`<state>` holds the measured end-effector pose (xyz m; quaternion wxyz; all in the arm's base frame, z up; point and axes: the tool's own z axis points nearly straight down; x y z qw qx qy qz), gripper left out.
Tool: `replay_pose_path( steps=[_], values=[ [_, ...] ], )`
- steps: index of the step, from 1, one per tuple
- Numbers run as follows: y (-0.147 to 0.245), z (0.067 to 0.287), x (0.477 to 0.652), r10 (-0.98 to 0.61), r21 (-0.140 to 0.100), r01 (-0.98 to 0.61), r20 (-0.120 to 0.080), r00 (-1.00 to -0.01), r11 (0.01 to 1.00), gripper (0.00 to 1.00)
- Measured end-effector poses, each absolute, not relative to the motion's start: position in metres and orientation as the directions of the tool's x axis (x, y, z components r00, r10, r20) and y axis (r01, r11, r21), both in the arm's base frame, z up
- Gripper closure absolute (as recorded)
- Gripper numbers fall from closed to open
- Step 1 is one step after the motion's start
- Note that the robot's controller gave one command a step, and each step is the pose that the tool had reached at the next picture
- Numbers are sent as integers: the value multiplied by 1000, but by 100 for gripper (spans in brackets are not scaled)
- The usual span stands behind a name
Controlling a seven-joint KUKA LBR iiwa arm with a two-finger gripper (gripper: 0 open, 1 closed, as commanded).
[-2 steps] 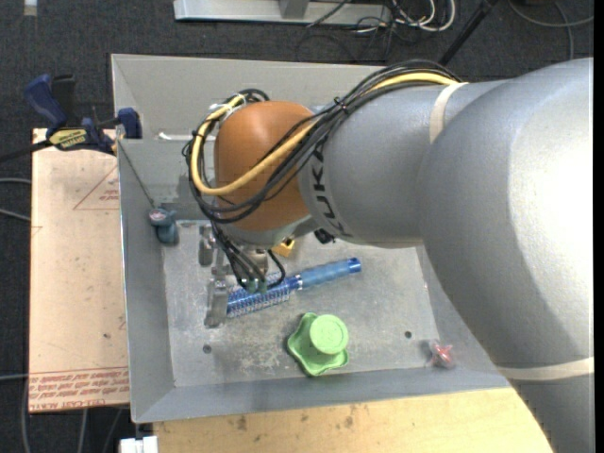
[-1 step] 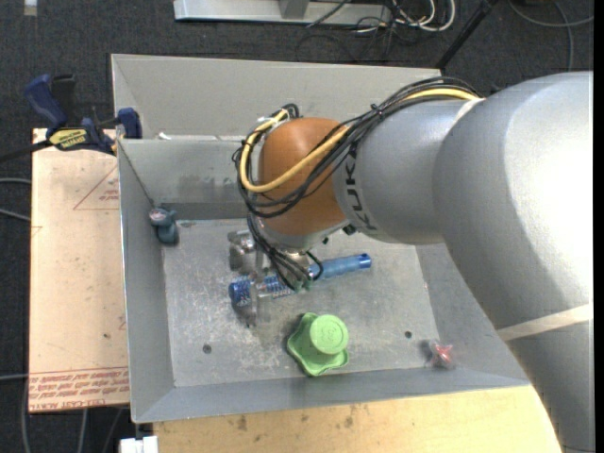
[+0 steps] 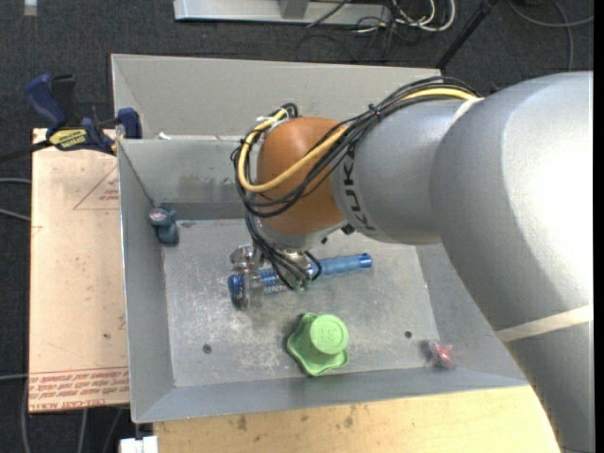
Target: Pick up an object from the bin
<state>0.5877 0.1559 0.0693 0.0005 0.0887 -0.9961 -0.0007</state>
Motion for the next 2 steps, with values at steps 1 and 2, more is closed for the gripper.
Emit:
replay_pose_path(
  steps=[1, 2],
  values=[
    [151, 192, 557, -197, 2, -197, -8, -980, 980, 100],
    [129, 261, 557, -443, -1, -443, -7, -896, 896, 100]
  ],
)
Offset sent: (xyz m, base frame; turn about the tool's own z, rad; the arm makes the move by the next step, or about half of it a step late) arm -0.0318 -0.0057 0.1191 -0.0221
